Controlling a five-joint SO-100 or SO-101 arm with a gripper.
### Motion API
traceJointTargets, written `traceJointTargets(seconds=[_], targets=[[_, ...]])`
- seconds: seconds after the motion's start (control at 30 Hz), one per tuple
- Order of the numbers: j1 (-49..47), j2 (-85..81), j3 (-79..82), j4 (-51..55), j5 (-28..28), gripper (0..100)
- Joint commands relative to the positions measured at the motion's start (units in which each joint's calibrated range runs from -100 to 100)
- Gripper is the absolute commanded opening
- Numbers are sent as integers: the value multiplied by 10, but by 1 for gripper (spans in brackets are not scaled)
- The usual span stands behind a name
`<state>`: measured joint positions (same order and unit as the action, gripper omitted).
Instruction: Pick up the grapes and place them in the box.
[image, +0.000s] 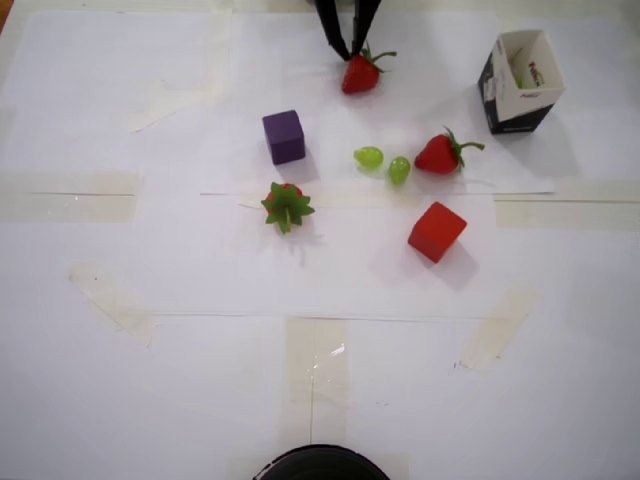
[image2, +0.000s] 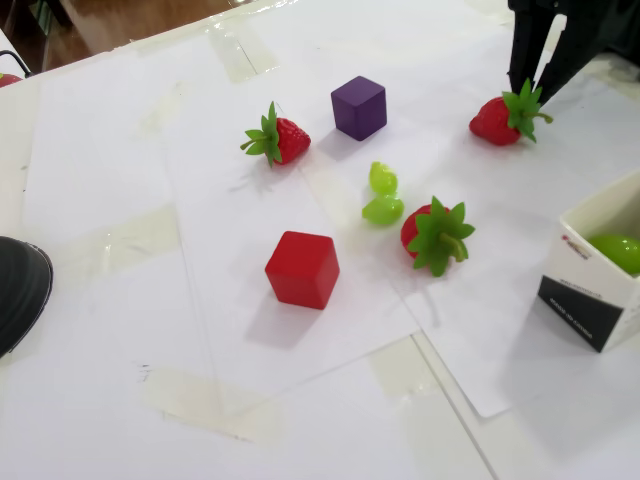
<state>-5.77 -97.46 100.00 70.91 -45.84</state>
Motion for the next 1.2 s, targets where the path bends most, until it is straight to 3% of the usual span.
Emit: traceJointTargets(seconds=[0.0, 0.6, 0.87, 1.03, 1.17], targets=[[3, -2, 0, 6, 2, 0], [33, -2, -13, 1, 31, 0], [55, -2, -205, 76, 52, 0], [56, 10, -261, 59, 59, 0], [47, 119, -328, 23, 82, 0]])
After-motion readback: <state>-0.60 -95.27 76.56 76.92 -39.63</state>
